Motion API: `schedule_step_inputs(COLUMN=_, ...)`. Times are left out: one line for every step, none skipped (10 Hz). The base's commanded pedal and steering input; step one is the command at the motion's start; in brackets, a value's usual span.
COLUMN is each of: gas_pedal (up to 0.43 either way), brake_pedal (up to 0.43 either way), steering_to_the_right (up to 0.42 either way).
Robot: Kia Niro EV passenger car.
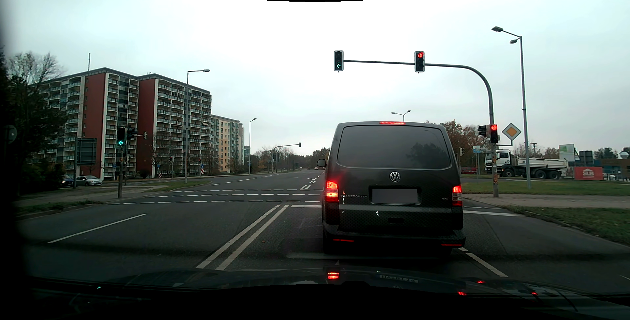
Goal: Follow the waypoints while adhering to traffic rules and regulations
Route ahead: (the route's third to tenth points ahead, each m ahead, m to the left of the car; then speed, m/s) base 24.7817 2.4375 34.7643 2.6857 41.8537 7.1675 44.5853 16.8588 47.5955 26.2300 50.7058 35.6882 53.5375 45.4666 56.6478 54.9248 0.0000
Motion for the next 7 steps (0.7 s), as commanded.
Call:
schedule_step_inputs(gas_pedal=0.000, brake_pedal=0.201, steering_to_the_right=-0.006)
schedule_step_inputs(gas_pedal=0.000, brake_pedal=0.189, steering_to_the_right=-0.006)
schedule_step_inputs(gas_pedal=0.000, brake_pedal=0.195, steering_to_the_right=-0.006)
schedule_step_inputs(gas_pedal=0.000, brake_pedal=0.165, steering_to_the_right=-0.006)
schedule_step_inputs(gas_pedal=0.000, brake_pedal=0.055, steering_to_the_right=-0.006)
schedule_step_inputs(gas_pedal=0.000, brake_pedal=0.000, steering_to_the_right=-0.006)
schedule_step_inputs(gas_pedal=0.000, brake_pedal=0.000, steering_to_the_right=-0.006)
